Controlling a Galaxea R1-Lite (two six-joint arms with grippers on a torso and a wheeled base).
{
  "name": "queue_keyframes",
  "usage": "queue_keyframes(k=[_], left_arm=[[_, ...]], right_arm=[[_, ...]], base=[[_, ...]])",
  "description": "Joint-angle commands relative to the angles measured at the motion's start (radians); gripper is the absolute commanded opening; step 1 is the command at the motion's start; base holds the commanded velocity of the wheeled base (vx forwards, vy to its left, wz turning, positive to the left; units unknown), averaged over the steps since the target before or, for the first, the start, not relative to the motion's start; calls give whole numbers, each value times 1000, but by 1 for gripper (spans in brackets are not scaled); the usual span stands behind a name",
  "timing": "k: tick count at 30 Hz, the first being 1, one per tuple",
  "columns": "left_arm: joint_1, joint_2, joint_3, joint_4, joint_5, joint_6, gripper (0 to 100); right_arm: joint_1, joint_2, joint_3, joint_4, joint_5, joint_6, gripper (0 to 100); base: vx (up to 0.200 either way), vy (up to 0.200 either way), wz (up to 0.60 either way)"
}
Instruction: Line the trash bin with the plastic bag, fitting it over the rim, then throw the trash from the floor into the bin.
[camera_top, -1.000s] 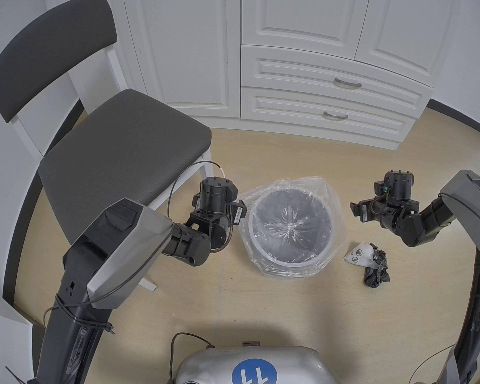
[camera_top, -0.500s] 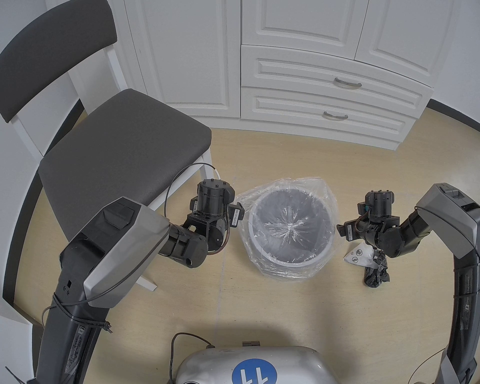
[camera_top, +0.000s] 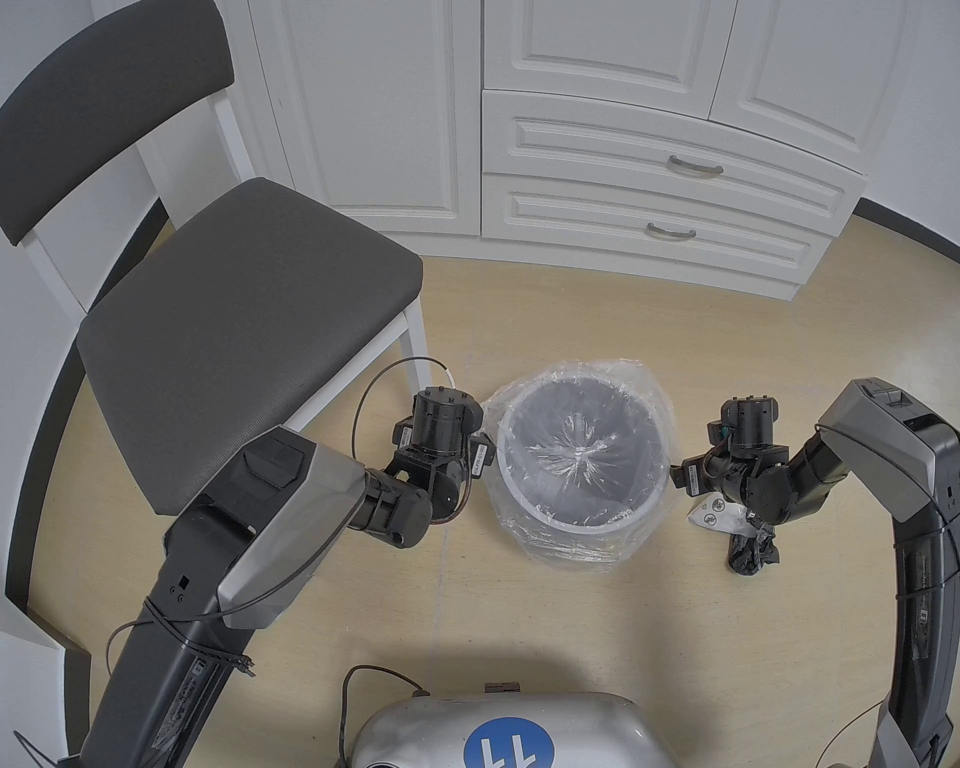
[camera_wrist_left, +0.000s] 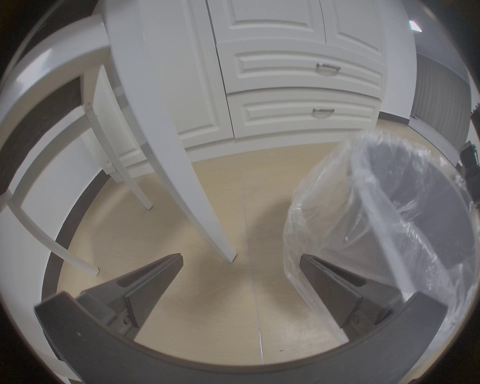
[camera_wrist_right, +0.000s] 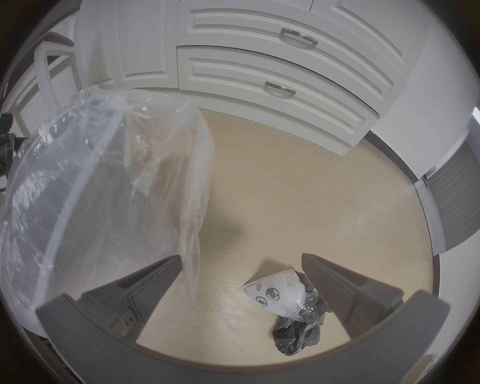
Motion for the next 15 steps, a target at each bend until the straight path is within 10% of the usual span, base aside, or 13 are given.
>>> queue_keyframes(k=[1,15], left_arm=[[4,107,-105,55,0,-3,100],[13,137,-143,78,0,-17,100]], right_arm=[[0,57,-20,0,0,-12,100],[-3,119,-67,-15,0,-28,100]], base=[[0,0,0],[0,0,0]])
